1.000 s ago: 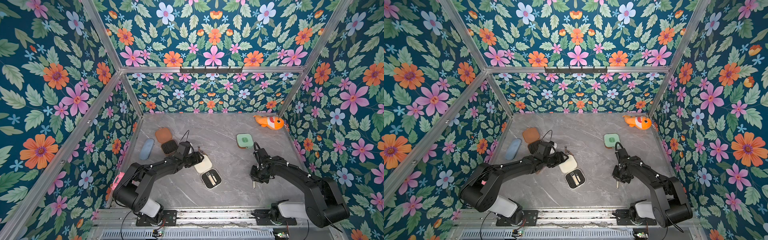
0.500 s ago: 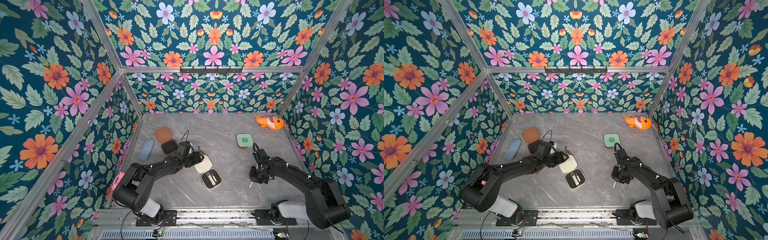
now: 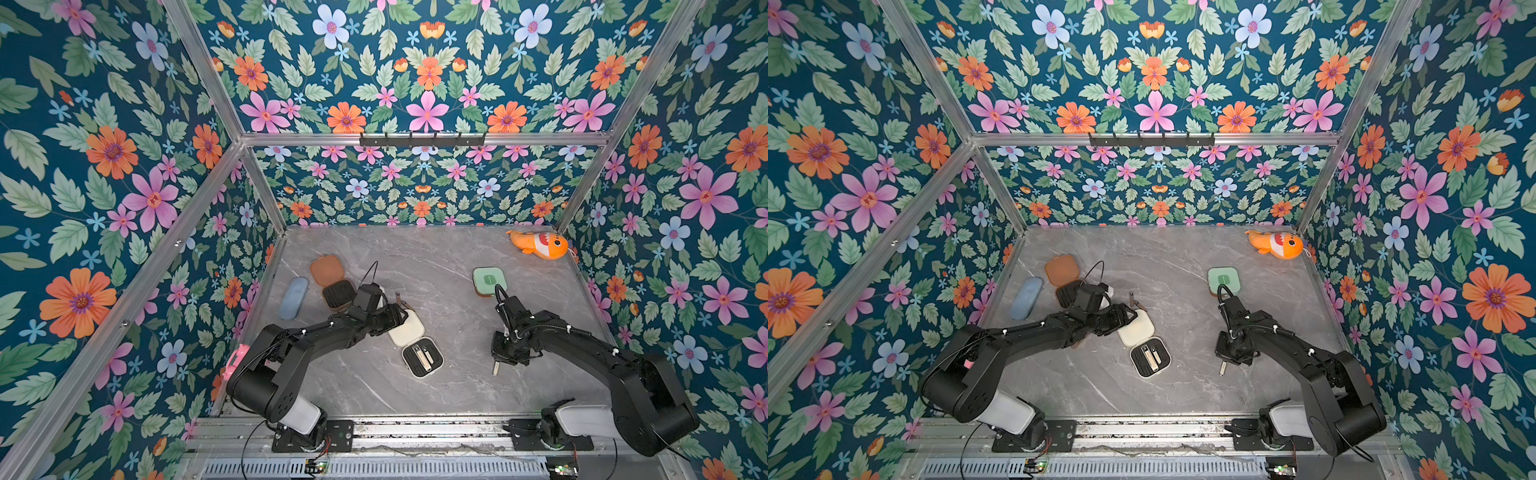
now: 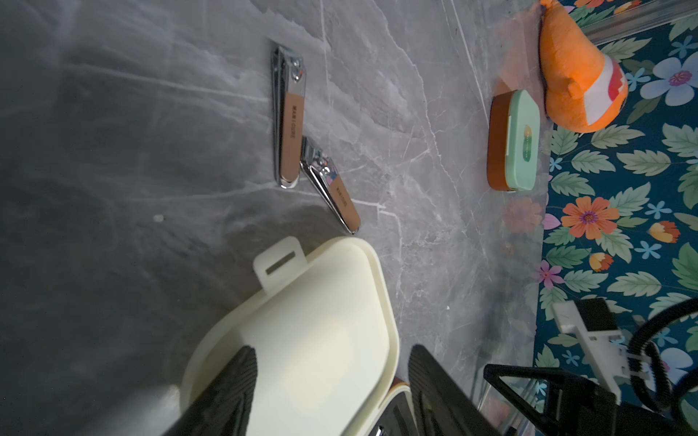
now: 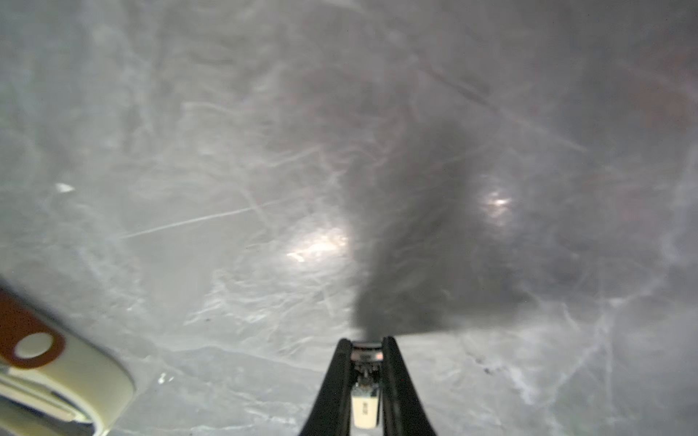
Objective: Organize nail clipper sets
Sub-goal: Pick up the nail clipper from the center of the board, then place the nail clipper in the storage box.
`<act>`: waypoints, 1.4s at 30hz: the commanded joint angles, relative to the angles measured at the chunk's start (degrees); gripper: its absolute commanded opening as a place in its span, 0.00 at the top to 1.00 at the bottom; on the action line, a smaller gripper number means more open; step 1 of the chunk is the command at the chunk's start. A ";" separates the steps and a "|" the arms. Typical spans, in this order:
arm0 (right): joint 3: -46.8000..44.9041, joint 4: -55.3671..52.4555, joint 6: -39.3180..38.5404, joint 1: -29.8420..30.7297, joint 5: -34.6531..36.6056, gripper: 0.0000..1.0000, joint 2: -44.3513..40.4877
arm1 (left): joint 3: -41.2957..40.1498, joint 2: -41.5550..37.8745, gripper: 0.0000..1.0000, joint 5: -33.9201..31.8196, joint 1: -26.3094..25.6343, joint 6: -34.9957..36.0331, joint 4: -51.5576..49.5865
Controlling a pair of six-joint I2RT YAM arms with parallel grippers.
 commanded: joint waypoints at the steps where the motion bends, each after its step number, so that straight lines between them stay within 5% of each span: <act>1: 3.15 0.03 -0.65 2.51 0.17 0.90 0.91 | 0.10 0.46 0.33 0.03 -0.06 0.52 0.96; 15: 25.62 3.18 -14.14 20.84 2.38 0.93 17.13 | -0.40 2.40 0.33 -1.74 0.02 0.46 0.79; 24: 29.29 6.12 -20.98 23.87 1.49 0.93 24.38 | -1.21 2.58 0.33 -2.49 0.20 0.57 0.29; 42: 30.53 6.38 -21.81 26.96 3.79 0.93 27.76 | -1.44 2.68 0.33 -2.51 0.48 0.70 0.24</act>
